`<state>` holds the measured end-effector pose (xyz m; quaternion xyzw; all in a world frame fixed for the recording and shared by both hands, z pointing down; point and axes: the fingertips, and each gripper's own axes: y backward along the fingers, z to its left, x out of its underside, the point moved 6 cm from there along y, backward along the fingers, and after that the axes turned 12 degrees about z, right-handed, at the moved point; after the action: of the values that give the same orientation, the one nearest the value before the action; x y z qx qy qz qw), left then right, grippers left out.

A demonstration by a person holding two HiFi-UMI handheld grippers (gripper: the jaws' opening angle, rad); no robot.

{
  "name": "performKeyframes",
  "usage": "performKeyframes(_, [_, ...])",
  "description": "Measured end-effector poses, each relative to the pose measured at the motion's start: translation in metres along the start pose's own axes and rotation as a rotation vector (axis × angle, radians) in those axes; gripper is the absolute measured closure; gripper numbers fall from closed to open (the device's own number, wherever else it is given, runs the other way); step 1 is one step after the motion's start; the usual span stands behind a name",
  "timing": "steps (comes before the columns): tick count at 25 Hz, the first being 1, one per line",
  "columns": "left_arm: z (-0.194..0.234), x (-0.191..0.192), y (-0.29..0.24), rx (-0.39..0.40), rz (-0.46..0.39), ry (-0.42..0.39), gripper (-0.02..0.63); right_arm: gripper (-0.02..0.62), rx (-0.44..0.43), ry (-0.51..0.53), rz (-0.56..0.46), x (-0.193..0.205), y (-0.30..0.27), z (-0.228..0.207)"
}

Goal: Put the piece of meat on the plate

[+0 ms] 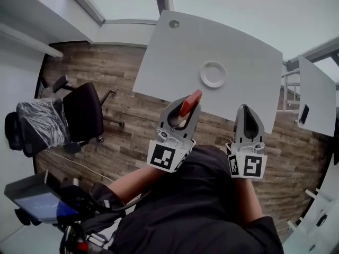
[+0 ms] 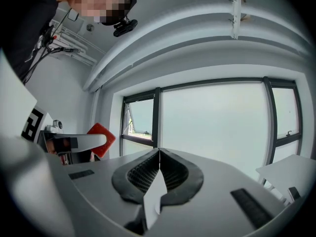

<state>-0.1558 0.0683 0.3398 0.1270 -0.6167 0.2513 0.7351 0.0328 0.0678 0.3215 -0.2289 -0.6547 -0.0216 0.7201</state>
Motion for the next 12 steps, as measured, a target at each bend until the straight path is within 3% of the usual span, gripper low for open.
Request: performKeyframes(12, [0.003,0.018,-0.045,-0.013,0.078,-0.004,0.508,0.589,0.027,-0.061,0.031,0.015,-0.013,-0.038])
